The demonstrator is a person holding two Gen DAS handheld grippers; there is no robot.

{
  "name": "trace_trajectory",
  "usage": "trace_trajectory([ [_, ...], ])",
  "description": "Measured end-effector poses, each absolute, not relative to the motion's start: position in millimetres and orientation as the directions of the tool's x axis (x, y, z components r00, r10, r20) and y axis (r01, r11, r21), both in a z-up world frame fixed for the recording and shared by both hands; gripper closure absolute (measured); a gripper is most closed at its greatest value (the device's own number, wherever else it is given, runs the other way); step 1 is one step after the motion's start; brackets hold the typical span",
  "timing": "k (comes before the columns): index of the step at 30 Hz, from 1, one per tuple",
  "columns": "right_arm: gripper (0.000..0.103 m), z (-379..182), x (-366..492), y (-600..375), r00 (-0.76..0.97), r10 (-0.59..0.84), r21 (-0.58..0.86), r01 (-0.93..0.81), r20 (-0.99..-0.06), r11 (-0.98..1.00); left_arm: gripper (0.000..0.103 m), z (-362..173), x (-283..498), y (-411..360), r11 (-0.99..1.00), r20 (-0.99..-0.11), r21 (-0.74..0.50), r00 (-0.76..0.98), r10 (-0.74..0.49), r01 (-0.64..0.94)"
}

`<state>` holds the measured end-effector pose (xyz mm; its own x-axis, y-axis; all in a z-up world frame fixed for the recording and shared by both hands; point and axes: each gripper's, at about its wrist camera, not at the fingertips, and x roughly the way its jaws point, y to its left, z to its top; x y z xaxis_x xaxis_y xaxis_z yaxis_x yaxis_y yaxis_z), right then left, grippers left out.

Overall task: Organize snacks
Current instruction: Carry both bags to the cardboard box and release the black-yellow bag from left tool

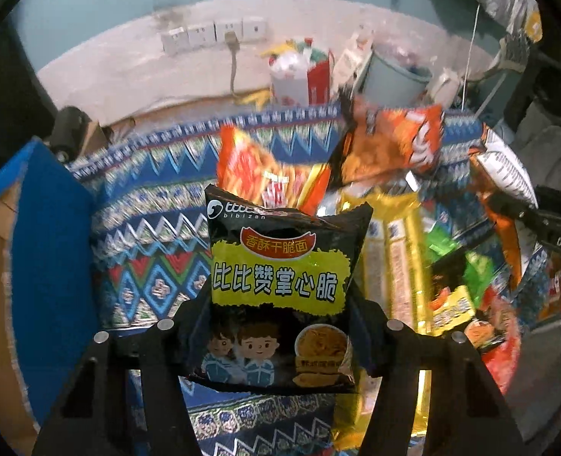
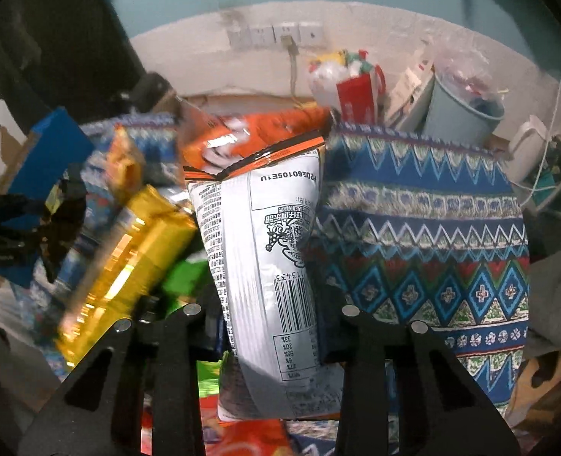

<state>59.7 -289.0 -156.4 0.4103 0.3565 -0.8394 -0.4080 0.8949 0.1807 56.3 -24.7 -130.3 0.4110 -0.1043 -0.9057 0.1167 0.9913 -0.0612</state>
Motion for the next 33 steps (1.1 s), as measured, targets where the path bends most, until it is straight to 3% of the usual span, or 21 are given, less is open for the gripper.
trace_trajectory([
  [14, 0.071, -90.0, 26.0, -255.6, 0.486, 0.472, 0.227, -0.479, -0.736, 0.848, 0.040, -60.2, 18.4, -3.6, 0.997, -0.824, -0.014, 0.564, -0.056, 0.078],
  [33, 0.070, -44.6, 22.3, -172.6, 0.464, 0.555, 0.244, -0.573, -0.690, 0.782, 0.040, -25.6, -6.8, 51.0, 1.000, -0.776, -0.021, 0.630, -0.002, -0.023],
])
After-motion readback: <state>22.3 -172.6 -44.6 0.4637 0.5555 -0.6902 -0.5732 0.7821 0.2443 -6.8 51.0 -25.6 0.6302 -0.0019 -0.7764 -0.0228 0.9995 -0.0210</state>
